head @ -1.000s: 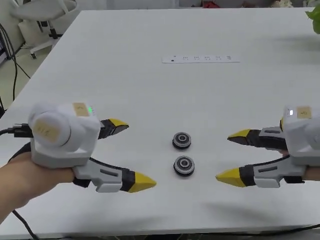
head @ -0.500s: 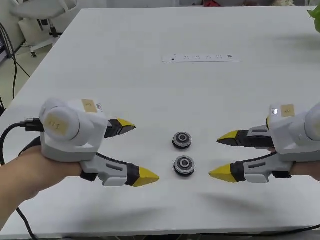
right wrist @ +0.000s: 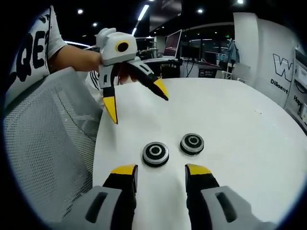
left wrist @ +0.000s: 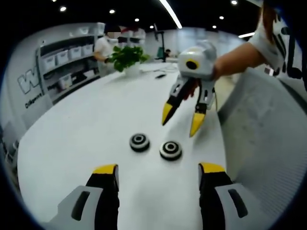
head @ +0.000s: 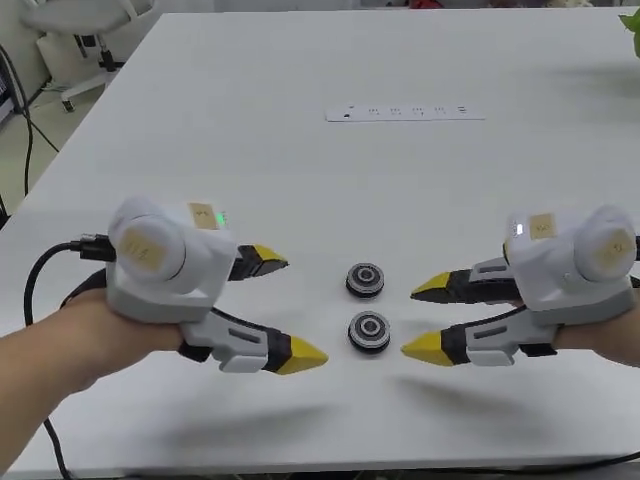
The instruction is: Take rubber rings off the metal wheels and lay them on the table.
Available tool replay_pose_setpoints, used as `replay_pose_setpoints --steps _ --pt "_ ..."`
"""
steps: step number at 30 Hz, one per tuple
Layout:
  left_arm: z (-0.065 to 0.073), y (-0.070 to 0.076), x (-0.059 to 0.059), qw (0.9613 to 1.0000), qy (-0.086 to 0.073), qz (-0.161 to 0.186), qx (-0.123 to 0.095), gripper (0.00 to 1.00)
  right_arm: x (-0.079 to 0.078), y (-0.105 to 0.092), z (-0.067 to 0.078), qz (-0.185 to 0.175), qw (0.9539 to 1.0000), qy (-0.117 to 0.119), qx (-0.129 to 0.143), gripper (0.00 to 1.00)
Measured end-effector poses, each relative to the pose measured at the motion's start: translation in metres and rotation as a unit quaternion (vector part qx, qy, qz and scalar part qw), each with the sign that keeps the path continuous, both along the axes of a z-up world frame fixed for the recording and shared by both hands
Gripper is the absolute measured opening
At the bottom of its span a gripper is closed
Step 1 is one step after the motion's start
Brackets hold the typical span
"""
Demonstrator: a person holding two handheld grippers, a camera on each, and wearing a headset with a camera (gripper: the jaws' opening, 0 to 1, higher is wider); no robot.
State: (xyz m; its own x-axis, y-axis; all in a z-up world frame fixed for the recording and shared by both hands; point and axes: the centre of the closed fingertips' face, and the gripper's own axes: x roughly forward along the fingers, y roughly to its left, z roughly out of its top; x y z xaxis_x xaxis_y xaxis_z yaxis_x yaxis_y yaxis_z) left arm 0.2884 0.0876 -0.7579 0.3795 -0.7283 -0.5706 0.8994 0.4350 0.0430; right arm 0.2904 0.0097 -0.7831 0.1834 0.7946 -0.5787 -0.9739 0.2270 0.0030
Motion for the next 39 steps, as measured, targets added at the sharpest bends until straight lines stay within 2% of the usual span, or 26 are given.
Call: replay_pose_setpoints --steps 4,7,11,15,20,27,34,37,39 --pt "-0.002 -0.006 -0.001 0.9999 0.009 -0.01 -0.003 0.61 0.002 0.003 -0.003 0.002 1.0 0.005 -0.001 0.35" --pt "-0.006 -0.009 -0.001 0.9998 0.009 -0.016 0.001 0.62 0.002 0.006 -0.003 0.005 1.0 0.007 0.003 0.32" --pt "-0.006 -0.014 -0.001 0.9996 0.006 -0.026 0.001 0.55 0.003 0.007 -0.008 0.007 0.9999 0.015 0.001 0.32" --pt "-0.008 -0.019 0.002 0.9995 0.008 -0.031 -0.002 0.53 0.003 0.01 -0.008 0.004 0.9995 0.029 0.014 0.31" --pt "-0.011 -0.026 0.003 0.9993 0.016 -0.034 -0.006 0.52 0.002 0.014 -0.01 0.006 0.9993 0.032 0.015 0.31" --pt "-0.015 -0.038 0.001 0.9983 0.033 -0.047 -0.013 0.45 0.002 0.015 -0.014 0.011 0.9993 0.035 0.012 0.3" --pt "-0.022 -0.045 0.002 0.9977 0.039 -0.054 -0.011 0.39 0.003 0.015 -0.016 0.008 0.9991 0.038 0.016 0.3" --pt "-0.022 -0.048 0.002 0.9974 0.048 -0.051 -0.017 0.37 0.002 0.015 -0.016 0.008 0.9991 0.039 0.016 0.29" --pt "-0.022 -0.05 0.003 0.9974 0.049 -0.05 -0.02 0.35 0.002 0.015 -0.017 0.008 0.9991 0.039 0.015 0.3"
